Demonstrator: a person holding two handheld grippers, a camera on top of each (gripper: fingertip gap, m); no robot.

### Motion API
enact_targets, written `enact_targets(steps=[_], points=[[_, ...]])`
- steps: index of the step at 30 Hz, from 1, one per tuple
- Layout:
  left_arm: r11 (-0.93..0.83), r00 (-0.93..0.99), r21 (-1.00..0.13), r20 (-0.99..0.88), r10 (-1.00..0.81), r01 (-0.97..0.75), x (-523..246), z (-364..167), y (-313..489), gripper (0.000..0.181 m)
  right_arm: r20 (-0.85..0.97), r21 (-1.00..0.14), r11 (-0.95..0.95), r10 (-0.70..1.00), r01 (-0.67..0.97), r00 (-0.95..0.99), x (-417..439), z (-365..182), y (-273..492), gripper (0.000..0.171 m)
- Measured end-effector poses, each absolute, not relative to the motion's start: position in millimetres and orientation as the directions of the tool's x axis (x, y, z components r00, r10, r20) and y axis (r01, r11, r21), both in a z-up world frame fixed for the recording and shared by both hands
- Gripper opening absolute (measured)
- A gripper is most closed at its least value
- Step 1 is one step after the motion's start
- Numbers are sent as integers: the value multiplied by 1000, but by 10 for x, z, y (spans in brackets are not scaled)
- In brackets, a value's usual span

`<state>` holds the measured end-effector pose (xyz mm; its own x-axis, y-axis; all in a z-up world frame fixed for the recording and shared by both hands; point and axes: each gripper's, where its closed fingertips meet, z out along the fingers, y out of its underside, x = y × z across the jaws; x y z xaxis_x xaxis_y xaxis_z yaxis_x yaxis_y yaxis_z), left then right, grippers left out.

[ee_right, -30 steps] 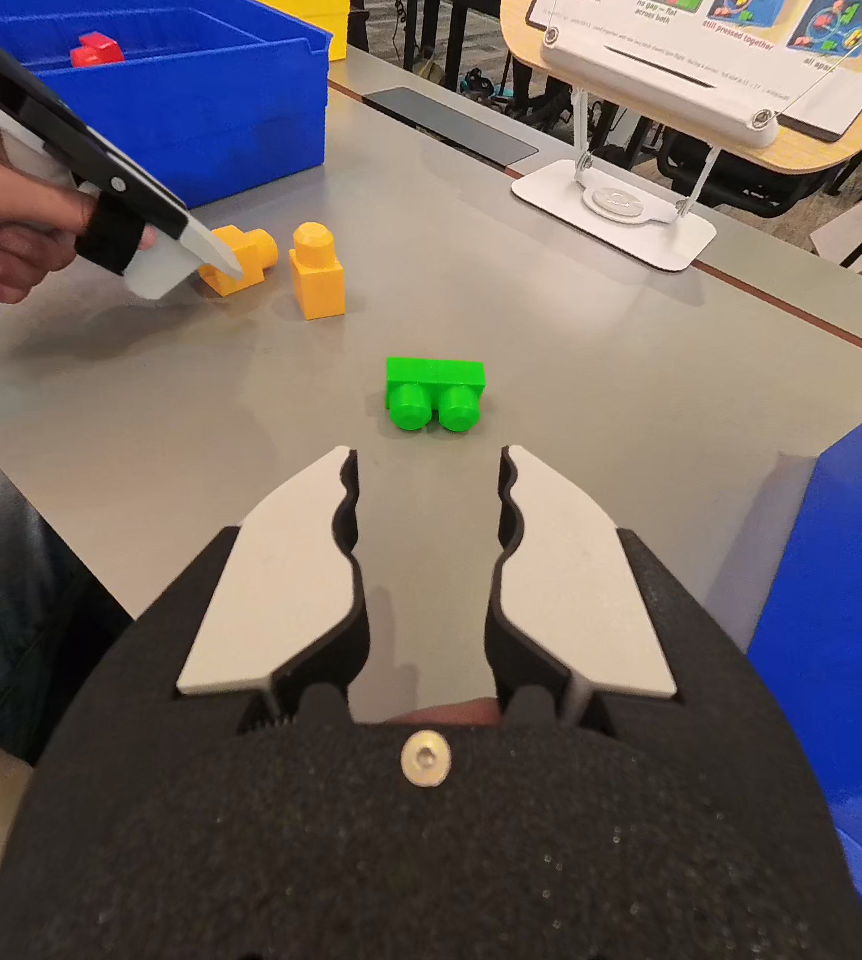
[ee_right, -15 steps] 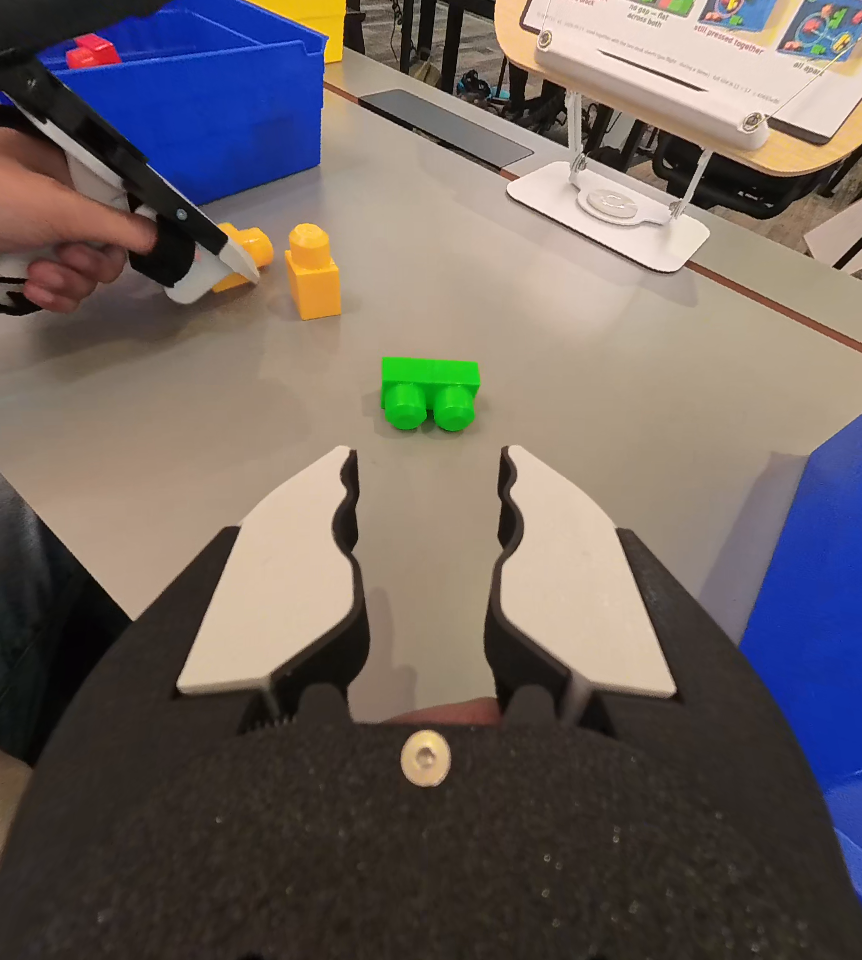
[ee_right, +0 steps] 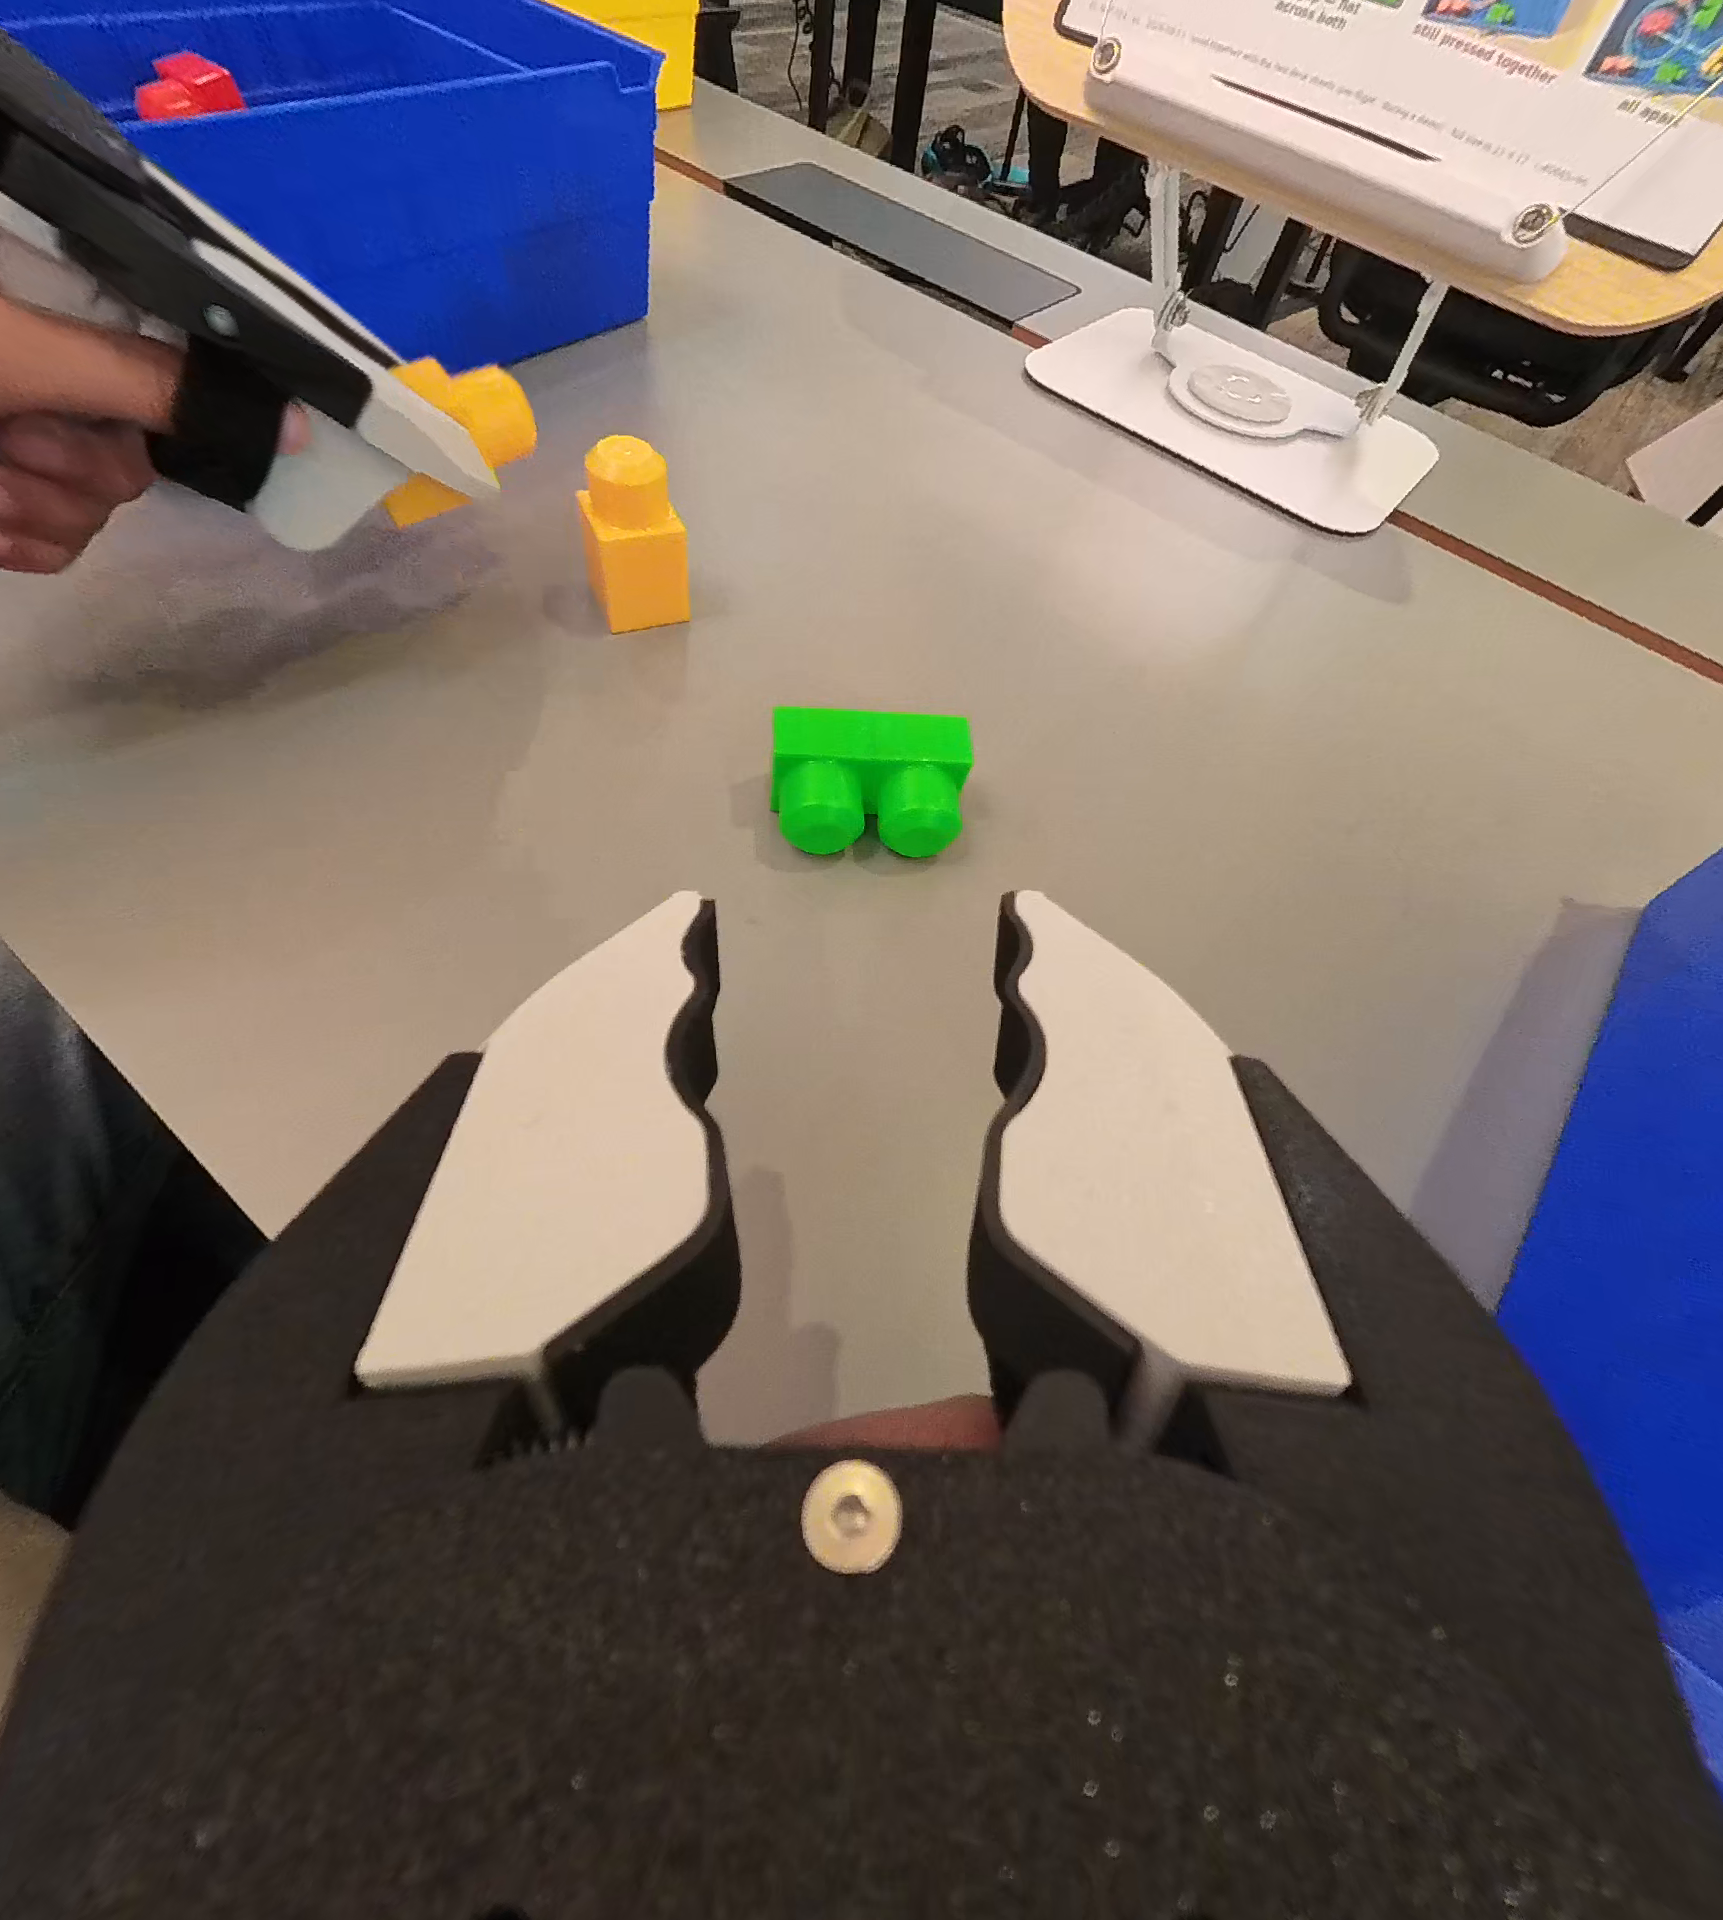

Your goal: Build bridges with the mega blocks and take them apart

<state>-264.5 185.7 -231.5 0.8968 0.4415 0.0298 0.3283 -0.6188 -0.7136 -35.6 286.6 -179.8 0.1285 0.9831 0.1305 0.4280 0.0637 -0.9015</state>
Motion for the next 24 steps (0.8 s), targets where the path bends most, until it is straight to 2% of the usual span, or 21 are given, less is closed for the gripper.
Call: enact_targets(steps=[3, 6, 11, 17, 24], points=[[-621, 911, -741, -32, 412, 255, -2544, -2187, 1798, 36, 135, -901, 65, 981, 429, 136, -352, -1800, 2885, 50], [-594, 954, -786, -17, 300, 173, -2283, -2050, 1804, 36, 100, -910, 38, 987, 413, 129, -370, -1796, 2881, 41], [-481, 992, -874, -115, 51, -76, -1772, -1758, 1851, 36, 69, -914, 49, 997, 403, 36, -515, -1798, 2762, 0], [-365, 963, -897, -188, -195, -249, -1313, -1587, 1945, 36, -75, -921, 16, 973, 390, -217, -885, -1823, 2422, 0], [-323, 947, -926, -93, -308, -196, -1109, -1500, 2002, 36, -96, -934, 22, 946, 357, -310, -1059, -1712, 2261, 0]])
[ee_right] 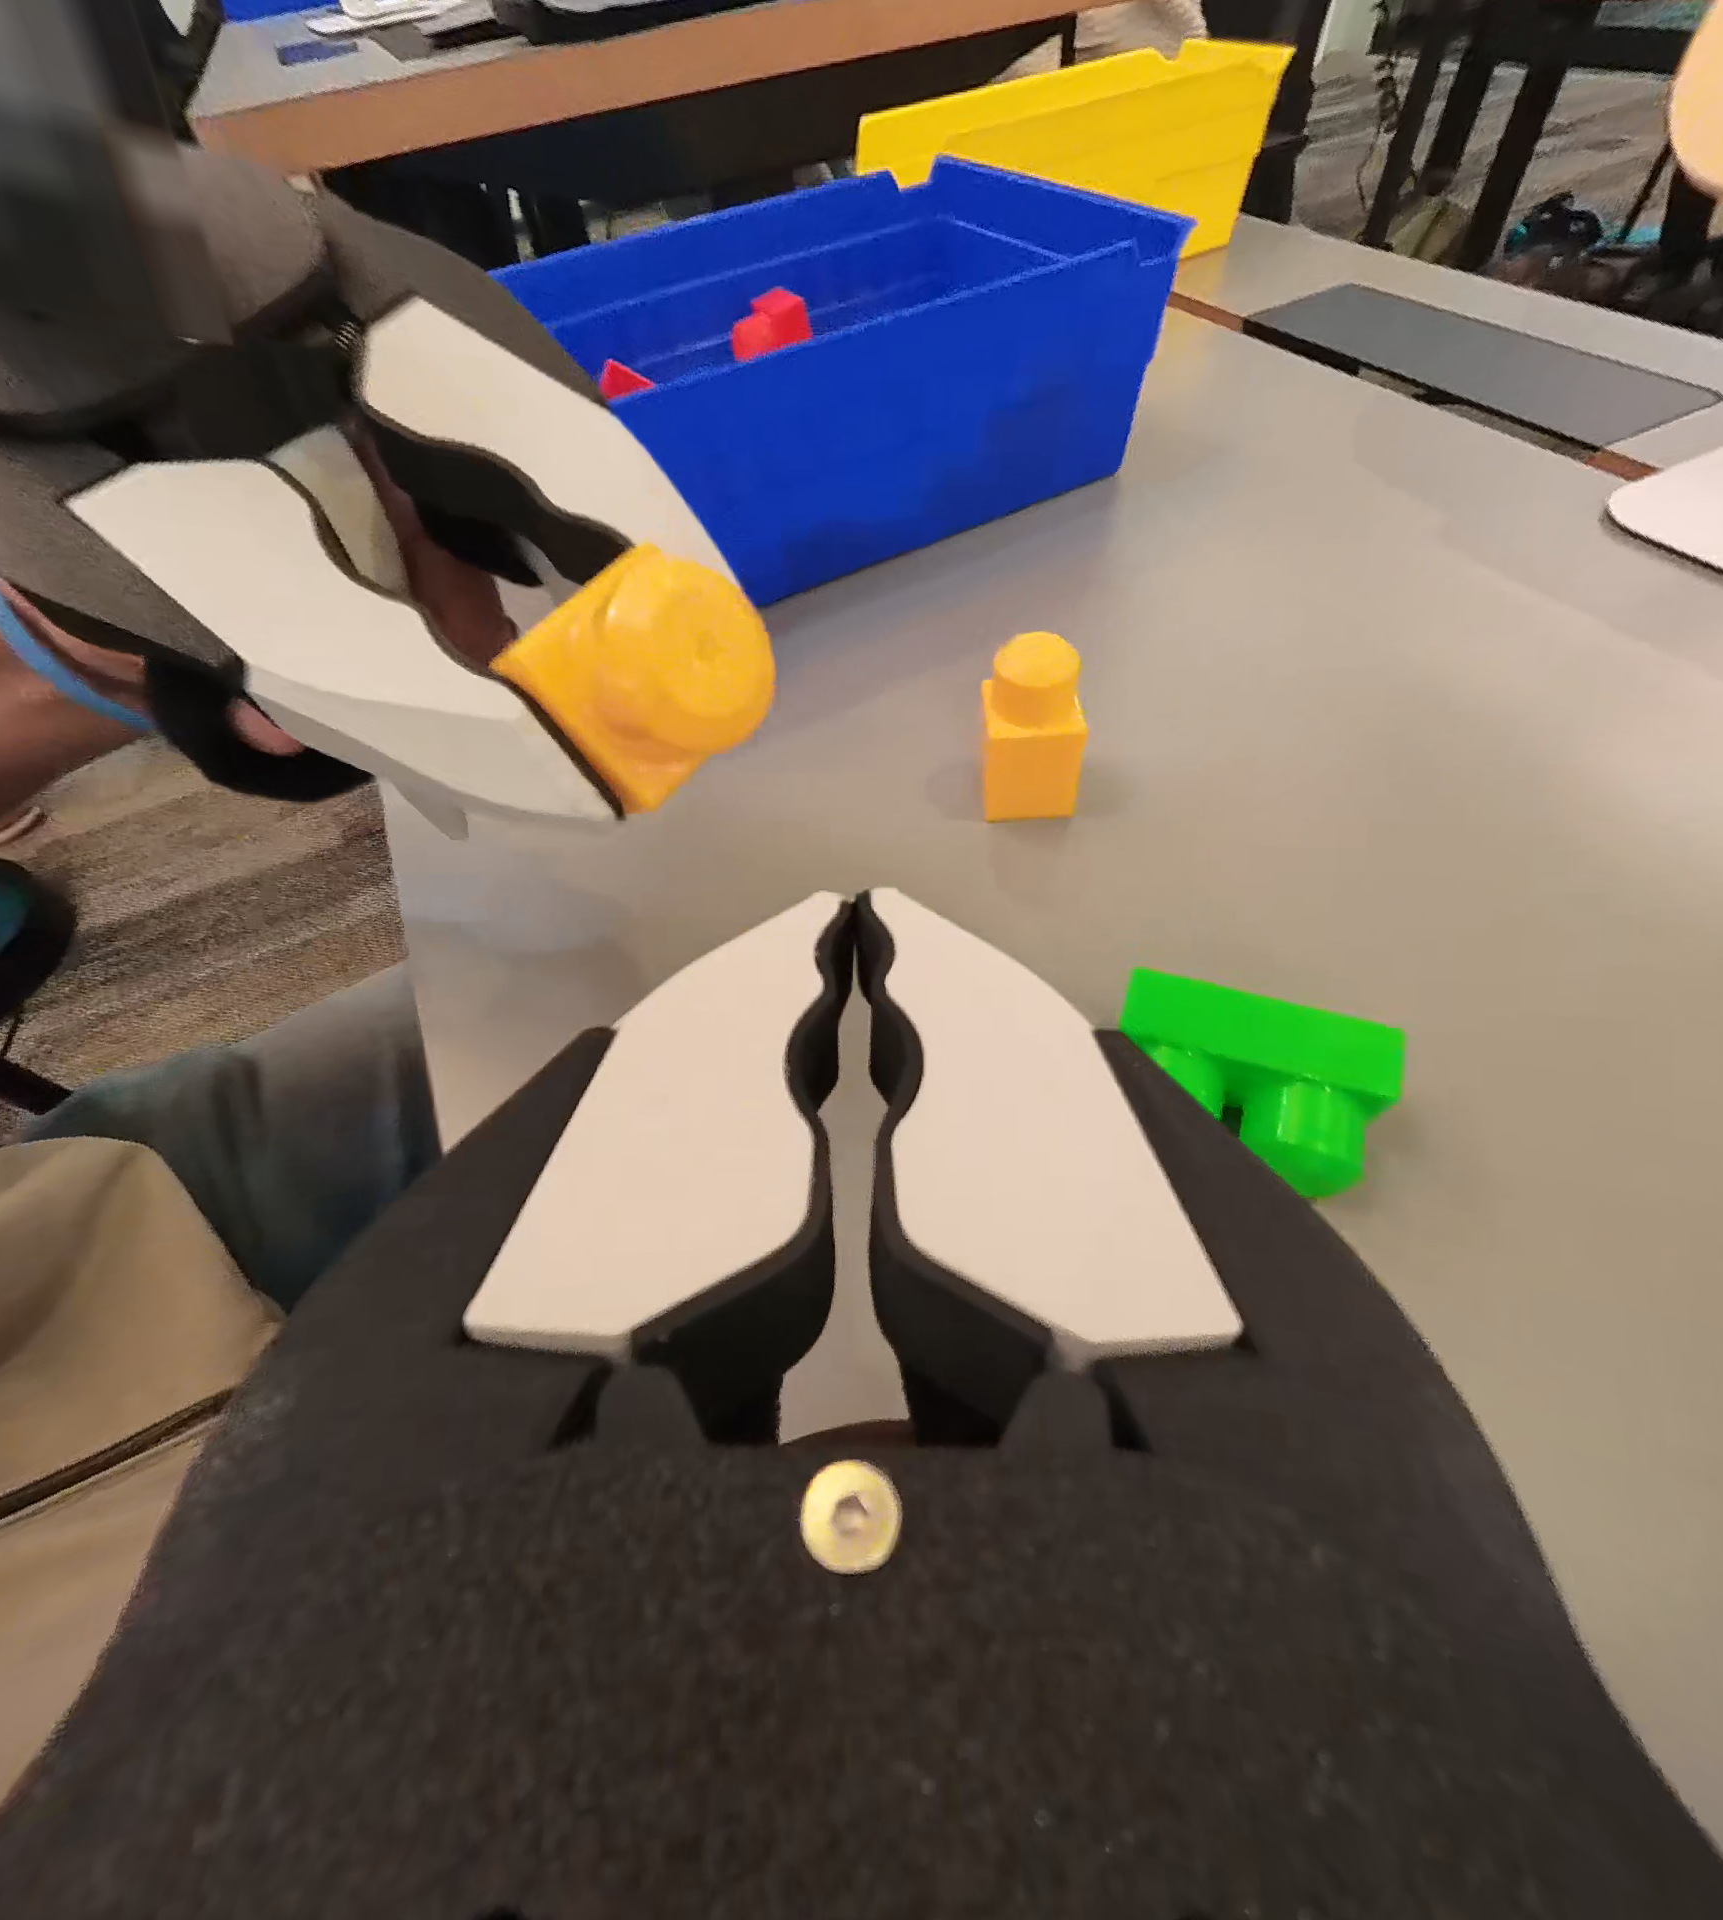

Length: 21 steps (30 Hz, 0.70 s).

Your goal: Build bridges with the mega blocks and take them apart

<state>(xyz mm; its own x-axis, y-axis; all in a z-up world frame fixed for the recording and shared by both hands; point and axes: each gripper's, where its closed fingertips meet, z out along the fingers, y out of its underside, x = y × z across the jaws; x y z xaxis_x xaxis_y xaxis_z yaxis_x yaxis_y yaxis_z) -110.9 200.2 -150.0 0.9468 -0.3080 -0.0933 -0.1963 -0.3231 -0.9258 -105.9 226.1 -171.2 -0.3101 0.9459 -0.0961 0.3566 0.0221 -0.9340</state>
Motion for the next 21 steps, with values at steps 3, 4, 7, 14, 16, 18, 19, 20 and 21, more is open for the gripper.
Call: enact_targets(steps=[3, 4, 7, 14, 16, 18, 19, 20, 21], points=[[-310, 941, -928, -104, -321, -208, -1075, -1514, 2018, 36, -90, -943, 23, 943, 332, -321, -1062, -1633, 2228, 0], [-316, 940, -926, -101, -325, -208, -1060, -1533, 2023, 36, -93, -943, 24, 938, 331, -333, -1056, -1614, 2205, 0], [-320, 935, -923, -99, -340, -214, -1010, -1587, 2034, 36, -79, -945, 41, 934, 324, -348, -1048, -1564, 2170, 0], [-318, 936, -925, -95, -340, -209, -1031, -1613, 2029, 36, -84, -947, 37, 931, 319, -356, -1036, -1520, 2167, 0], [-320, 931, -922, -101, -351, -220, -1008, -1637, 2020, 36, -103, -953, 14, 924, 301, -368, -1042, -1478, 2138, 0], [-308, 929, -927, -95, -358, -213, -963, -1640, 2019, 36, -121, -951, 2, 917, 308, -381, -1053, -1485, 2104, 0], [-308, 930, -926, -100, -355, -217, -959, -1641, 2021, 36, -121, -954, -1, 915, 300, -384, -1058, -1470, 2091, 0], [-322, 928, -918, -109, -358, -232, -959, -1668, 2021, 36, -123, -955, -3, 914, 296, -388, -1059, -1457, 2078, 0], [-333, 927, -910, -124, -353, -248, -973, -1695, 2028, 36, -121, -956, -2, 914, 294, -387, -1063, -1446, 2073, 0]])
